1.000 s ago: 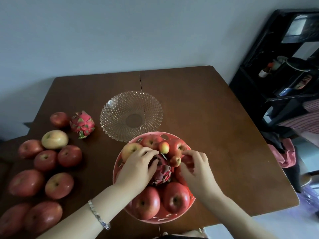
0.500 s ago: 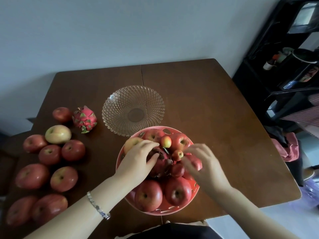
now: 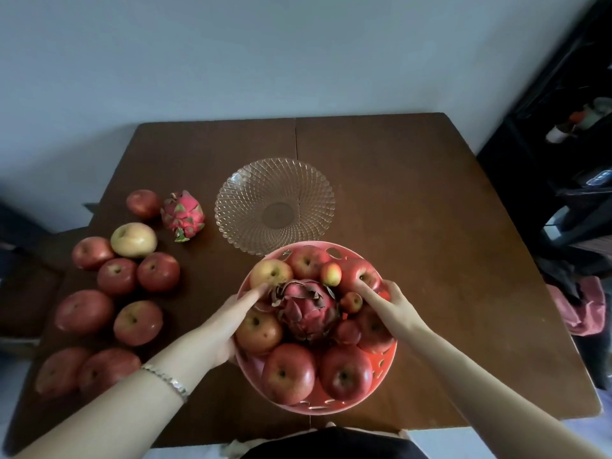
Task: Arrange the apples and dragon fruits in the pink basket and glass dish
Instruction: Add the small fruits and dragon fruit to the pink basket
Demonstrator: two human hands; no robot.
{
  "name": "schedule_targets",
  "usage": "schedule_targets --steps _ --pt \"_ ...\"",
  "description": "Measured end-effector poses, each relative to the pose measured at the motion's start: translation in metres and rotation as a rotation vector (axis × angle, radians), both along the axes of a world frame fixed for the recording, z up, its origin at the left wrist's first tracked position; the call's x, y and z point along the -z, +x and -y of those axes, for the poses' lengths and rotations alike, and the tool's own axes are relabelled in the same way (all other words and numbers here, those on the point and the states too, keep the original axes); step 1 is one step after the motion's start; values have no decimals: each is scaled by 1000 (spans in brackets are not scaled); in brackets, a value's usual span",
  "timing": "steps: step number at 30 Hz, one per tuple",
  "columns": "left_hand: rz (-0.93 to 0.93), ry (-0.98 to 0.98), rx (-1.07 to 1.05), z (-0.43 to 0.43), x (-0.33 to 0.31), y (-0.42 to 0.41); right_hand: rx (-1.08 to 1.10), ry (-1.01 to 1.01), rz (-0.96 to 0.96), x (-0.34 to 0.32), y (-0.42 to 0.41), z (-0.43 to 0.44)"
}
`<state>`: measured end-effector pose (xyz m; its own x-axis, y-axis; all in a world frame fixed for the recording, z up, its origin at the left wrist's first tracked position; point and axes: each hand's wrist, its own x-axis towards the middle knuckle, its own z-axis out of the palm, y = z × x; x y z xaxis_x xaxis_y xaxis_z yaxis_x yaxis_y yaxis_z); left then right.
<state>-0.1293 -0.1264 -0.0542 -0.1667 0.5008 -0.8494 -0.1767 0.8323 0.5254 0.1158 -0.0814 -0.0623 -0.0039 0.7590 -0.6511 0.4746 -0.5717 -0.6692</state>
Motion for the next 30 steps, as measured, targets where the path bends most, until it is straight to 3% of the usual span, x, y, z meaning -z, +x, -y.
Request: schedule_targets --steps 10,21,30 --pt "-35 101 34 -21 15 27 76 91 0 -6 27 -19" --pt "-8 185 10 -185 -13 117 93 265 125 -36 105 -186" --pt "-107 205 55 -290 -11 139 156 217 81 -6 121 -285"
